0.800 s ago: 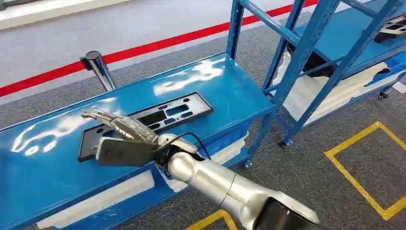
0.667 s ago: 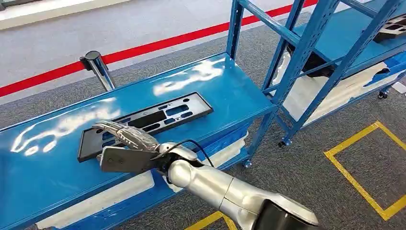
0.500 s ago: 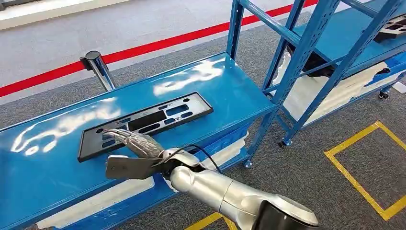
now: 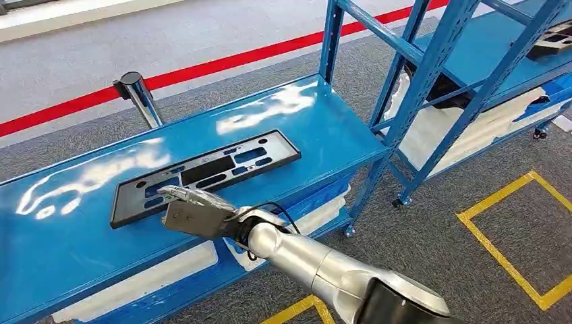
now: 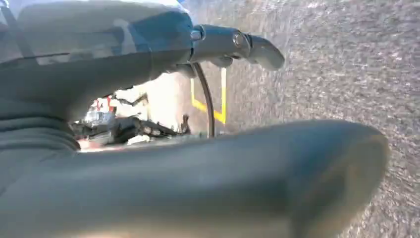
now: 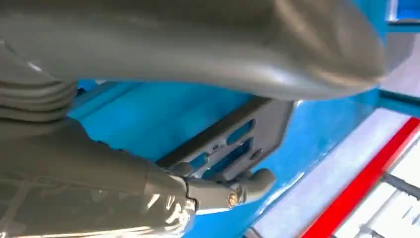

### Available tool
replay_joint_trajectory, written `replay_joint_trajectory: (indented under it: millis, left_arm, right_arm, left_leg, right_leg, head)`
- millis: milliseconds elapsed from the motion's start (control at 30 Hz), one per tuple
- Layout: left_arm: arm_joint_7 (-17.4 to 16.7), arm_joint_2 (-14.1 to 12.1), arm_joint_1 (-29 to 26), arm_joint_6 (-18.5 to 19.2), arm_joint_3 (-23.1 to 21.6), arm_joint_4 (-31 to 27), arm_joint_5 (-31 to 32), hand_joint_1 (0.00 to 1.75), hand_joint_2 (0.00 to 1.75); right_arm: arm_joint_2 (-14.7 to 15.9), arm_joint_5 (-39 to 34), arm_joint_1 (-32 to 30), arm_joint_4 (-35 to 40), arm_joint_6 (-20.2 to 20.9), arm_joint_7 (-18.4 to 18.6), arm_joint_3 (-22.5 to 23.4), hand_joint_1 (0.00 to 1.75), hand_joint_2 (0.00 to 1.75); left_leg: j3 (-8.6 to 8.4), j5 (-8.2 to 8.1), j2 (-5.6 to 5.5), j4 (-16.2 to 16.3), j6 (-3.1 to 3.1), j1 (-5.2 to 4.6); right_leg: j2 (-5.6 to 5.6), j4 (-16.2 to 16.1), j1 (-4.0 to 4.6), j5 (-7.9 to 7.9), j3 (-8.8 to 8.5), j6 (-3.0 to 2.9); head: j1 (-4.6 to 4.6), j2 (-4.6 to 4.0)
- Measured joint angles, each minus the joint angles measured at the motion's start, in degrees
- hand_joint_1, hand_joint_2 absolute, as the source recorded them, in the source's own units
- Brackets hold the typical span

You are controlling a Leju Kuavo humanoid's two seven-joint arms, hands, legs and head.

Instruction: Take the parts from the cabinet and place them on the table.

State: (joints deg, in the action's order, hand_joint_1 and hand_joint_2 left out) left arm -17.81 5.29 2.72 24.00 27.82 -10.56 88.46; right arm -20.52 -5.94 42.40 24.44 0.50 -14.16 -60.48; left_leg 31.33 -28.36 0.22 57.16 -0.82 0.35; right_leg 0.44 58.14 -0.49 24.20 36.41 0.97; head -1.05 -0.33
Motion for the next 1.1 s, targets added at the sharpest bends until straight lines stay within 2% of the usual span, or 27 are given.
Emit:
replay_joint_trajectory:
  millis: [33, 67, 100, 167, 200, 233, 267, 300, 333, 367, 400, 500, 533, 567, 600, 667, 700, 733, 767, 800, 833, 867, 900, 933, 1033, 1067, 1100]
  left_arm:
    - [0.0, 0.0, 0.0, 0.0, -0.1, 0.0, 0.0, 0.0, 0.0]
    - [0.0, 0.0, 0.0, 0.0, -0.2, 0.0, 0.0, 0.0, 0.0]
    - [0.0, 0.0, 0.1, -0.1, -0.4, 0.0, 0.0, 0.0, 0.0]
    - [-0.1, 0.2, 0.0, -0.2, -0.4, 0.0, 0.0, 0.0, 0.0]
    - [-0.2, 0.3, 0.0, -0.1, -0.4, 0.0, 0.0, 0.0, 0.0]
    - [-0.1, 0.3, -0.1, -0.1, -0.4, 0.0, 0.0, 0.0, 0.0]
    - [-0.1, 0.4, -0.1, -0.1, -0.4, 0.0, 0.0, 0.0, 0.0]
    - [0.0, 0.6, -0.1, -0.1, -0.5, 0.0, 0.0, 0.0, 0.0]
    - [0.1, 0.6, -0.1, -0.1, -0.5, 0.0, 0.0, 0.0, 0.0]
    - [0.1, 0.5, -0.1, -0.1, -0.5, 0.0, 0.0, 0.0, 0.0]
    - [0.2, 0.5, 0.0, -0.1, -0.5, 0.0, 0.0, 0.0, 0.0]
    - [0.3, 0.6, -0.5, -0.1, -0.9, 0.0, 0.0, 0.0, 0.0]
    - [0.3, 0.7, -0.5, -0.1, -1.0, 0.0, 0.0, 0.0, 0.0]
    - [0.3, 0.7, -0.5, -0.1, -1.0, 0.0, 0.0, 0.0, 0.0]
    - [0.4, 0.7, -0.3, -0.1, -1.1, 0.0, 0.0, 0.0, 0.0]
    - [0.5, 0.6, -0.3, -0.1, -1.3, 0.0, 0.0, 0.0, 0.0]
    - [0.8, 0.3, -0.4, -0.1, -1.4, 0.0, 0.0, 0.0, 0.0]
    - [1.3, -0.1, -0.6, 0.0, -1.4, 0.0, 0.0, 0.0, 0.0]
    - [1.7, -0.3, -0.7, 0.0, -1.5, 0.0, 0.0, 0.0, 0.0]
    - [2.0, -0.7, -0.7, 0.0, -1.5, 0.0, 0.0, 0.0, 0.0]
    - [2.1, -0.9, -0.7, 0.0, -1.6, 0.0, 0.0, 0.0, 0.0]
    - [2.1, -1.1, -0.7, 0.0, -1.6, 0.0, 0.0, 0.0, 0.0]
    - [2.1, -1.1, -0.5, 0.0, -1.7, 0.0, 0.0, 0.0, 0.0]
    - [2.1, -1.1, -0.3, -0.1, -1.8, 0.0, 0.0, 0.0, 0.0]
    - [2.0, -1.1, -0.8, 0.0, -1.8, 0.0, 0.0, 0.0, 0.0]
    - [2.0, -1.1, -0.8, 0.0, -1.8, 0.0, 0.0, 0.0, 0.0]
    - [1.9, -1.1, -0.6, 0.0, -1.8, 0.0, 0.0, 0.0, 0.0]
  right_arm:
    - [0.0, -0.2, 0.0, -0.1, 0.0, -0.1, 0.2, 0.0, 0.0]
    - [0.0, -0.5, 0.2, -0.2, 0.0, -0.1, 0.5, 0.0, 0.0]
    - [0.0, -0.7, 0.4, -0.3, 0.0, -0.1, 0.7, 0.0, 0.0]
    - [0.1, -1.0, 0.2, -0.7, -0.4, -0.2, 1.3, 0.0, 0.0]
    - [0.2, -1.0, 0.1, -1.0, -0.8, -0.3, 1.4, 0.0, 0.0]
    - [0.2, -0.7, 0.1, -1.1, -1.2, -0.5, 1.4, 0.0, 0.0]
    - [0.2, -0.5, 0.2, -1.2, -1.4, -0.8, 1.4, 0.0, 0.0]
    - [0.2, -0.4, 0.2, -1.2, -1.7, -1.0, 1.4, 0.0, 0.0]
    - [0.2, -0.3, 0.4, -1.2, -1.8, -1.4, 1.4, 0.0, 0.0]
    - [0.3, -0.3, 0.4, -1.2, -1.9, -2.0, 1.4, 0.0, 0.0]
    - [0.2, -0.2, 0.6, -1.2, -2.0, -2.4, 1.4, 0.0, 0.0]
    - [0.0, -0.1, 1.0, -0.8, -2.1, -3.3, 1.4, 0.0, 0.0]
    - [-0.2, -0.1, 1.4, -0.2, -2.1, -3.4, 1.4, 0.0, 0.0]
    - [-0.4, -0.1, 1.8, 0.2, -2.1, -3.5, 1.4, 0.0, 0.0]
    - [-0.4, -0.1, 2.3, 0.4, -2.1, -3.6, 1.4, 0.0, 0.0]
    - [-0.4, -0.1, 2.6, 0.9, -2.2, -3.7, 1.6, 0.0, 0.0]
    - [-0.4, -0.1, 2.6, 1.1, -2.2, -3.7, 1.6, 0.0, 0.0]
    - [-0.4, -0.1, 2.6, 1.2, -2.2, -3.9, 1.7, 0.0, 0.0]
    - [-0.5, 0.0, 2.7, 1.3, -2.1, -4.1, 1.9, 0.0, 0.0]
    - [-0.5, 0.0, 2.9, 1.4, -2.1, -4.2, 2.1, 0.0, 0.0]
    - [-0.6, 0.0, 3.0, 1.5, -2.0, -4.3, 2.2, 0.0, 0.0]
    - [-0.6, 0.1, 3.1, 1.6, -1.9, -4.4, 2.4, 0.0, 0.0]
    - [-0.5, 0.2, 3.3, 1.6, -1.9, -4.5, 2.5, 0.0, 0.0]
    - [-0.5, 0.2, 3.3, 1.6, -1.9, -4.5, 2.7, 0.0, 0.0]
    - [-0.5, 0.4, 3.3, 1.6, -1.9, -4.5, 3.0, 0.0, 0.0]
    - [-0.5, 0.6, 3.3, 1.6, -2.1, -4.6, 3.1, 0.0, 1.75]
    - [-0.4, 1.0, 3.3, 1.6, -2.3, -4.6, 3.2, 0.0, 1.75]
  left_leg:
    - [-0.92, 0.66, 0.14, -1.1, -0.06, 0.92]
    - [-1.27, 0.8, -0.08, -1.6, 0.05, 1.05]
    - [-1.27, 0.83, -0.21, -1.6, 0.08, 1.26]
    - [-1.25, 0.77, -0.72, -1.6, 0.0, 1.65]
    - [-1.24, 0.72, -1.04, -1.5, -0.11, 1.91]
    - [-1.32, 0.59, -1.44, -1.5, -0.38, 2.18]
    - [-1.42, 0.38, -2.02, -1.4, -0.85, 2.6]
    - [-1.52, 0.02, -2.68, -1.0, -1.44, 3.09]
    - [-1.56, -0.51, -3.32, -0.4, -2.25, 3.56]
    - [-1.17, -1.02, -3.81, 0.0, -3.08, 3.61]
    - [-0.59, -1.23, -4.31, 0.8, -3.51, 3.48]
    - [-0.57, -0.79, -5.33, -0.2, -4.37, 3.87]
    - [-0.62, -1.13, -4.69, 0.0, -4.55, 3.99]
    - [0.03, -1.82, -2.13, 2.0, -4.29, 3.6]
    - [1.83, -3.42, -0.91, 5.8, -4.13, 3.31]
    - [7.3, -7.15, -0.66, 16.3, -3.99, 2.54]
    - [9.4, -7.69, -0.66, 19.6, -3.86, 2.36]
    - [10.01, -6.89, -0.66, 19.9, -3.7, 2.24]
    - [9.29, -4.88, -0.6, 17.7, -3.53, 2.15]
    - [7.63, -2.08, -0.24, 13.5, -3.34, 2.05]
    - [5.51, 0.83, 0.82, 8.5, -3.17, 1.96]
    - [3.95, 2.31, 3.6, 4.6, -2.97, 1.72]
    - [3.41, 1.62, 4.4, 3.7, -2.86, 0.7]
    - [3.56, 1.01, 4.0, 3.4, -2.42, 0.94]
    - [3.96, 1.0, 2.53, 3.5, -1.88, 0.96]
    - [3.85, 1.01, 2.16, 3.4, -1.65, 1.15]
    - [3.86, 0.97, 1.99, 3.5, -1.72, 0.95]
  right_leg:
    - [-0.04, 0.1, -0.06, 0.31, 0.28, 0.06]
    - [-0.03, 1.2, 0.05, 1.33, 0.64, 0.23]
    - [-0.02, 4.9, -0.05, 3.49, 2.24, 0.34]
    - [-0.02, 14.1, -0.4, 7.21, 6.82, 0.76]
    - [-0.02, 16.6, -0.62, 7.55, 8.16, 1.05]
    - [-0.03, 16.3, -0.9, 6.63, 8.13, 1.34]
    - [-0.02, 13.5, -1.22, 4.54, 6.82, 1.67]
    - [0.06, 8.8, -1.59, 1.86, 4.4, 2.09]
    - [0.76, 3.5, -2.13, -0.57, 1.7, 2.57]
    - [3.22, 2.2, -2.5, 0.96, 0.77, 3.21]
    - [3.43, 1.3, -2.32, 1.61, 0.27, 2.63]
    - [2.48, 2.5, -1.88, 2.22, 0.6, 1.44]
    - [1.93, 2.2, -2.06, 2.3, 0.26, 0.69]
    - [1.42, 2.2, -1.96, 2.47, -0.06, 0.23]
    - [0.84, 2.2, -1.88, 2.75, -0.33, -0.21]
    - [-0.43, 2.2, -1.53, 3.21, -0.73, -0.92]
    - [-0.92, 2.2, -1.26, 3.39, -0.88, -1.19]
    - [-1.31, 2.2, -1.07, 3.53, -1.13, -1.28]
    - [-1.85, 2.2, -1.03, 3.78, -1.42, -1.31]
    - [-2.22, 2.2, -1.0, 4.05, -1.85, -1.17]
    - [-2.68, 2.2, -1.02, 4.41, -2.4, -0.92]
    - [-3.03, 2.2, -0.85, 4.77, -2.82, -0.48]
    - [-3.3, 2.4, -0.32, 4.97, -2.86, -0.16]
    - [-3.76, 2.4, -0.16, 4.9, -2.77, -0.02]
    - [-5.06, 2.1, -0.22, 5.12, -3.13, 0.36]
    - [-3.84, 2.7, -0.36, 5.92, -2.81, 0.63]
    - [-3.33, 2.5, 0.0, 4.84, -2.81, -0.52]
  head:
    - [0.05, 0.0]
    - [-0.11, 0.0]
    - [-0.15, 0.0]
    - [-0.2, 0.0]
    - [-0.24, 0.0]
    - [-0.28, 0.0]
    - [-0.28, 0.0]
    - [-0.26, 0.0]
    - [-0.33, 0.0]
    - [-0.59, 0.0]
    - [-0.88, 0.0]
    - [-0.37, 0.0]
    - [-0.22, 0.0]
    - [0.2, 0.0]
    - [0.48, 0.0]
    - [0.83, 0.02]
    - [0.92, 0.0]
    - [0.94, 0.0]
    - [0.96, 0.0]
    - [0.94, 0.0]
    - [0.98, 0.0]
    - [1.03, 0.0]
    - [1.27, 0.0]
    - [1.22, 0.0]
    - [0.88, 0.0]
    - [0.81, 0.0]
    - [0.66, 0.0]
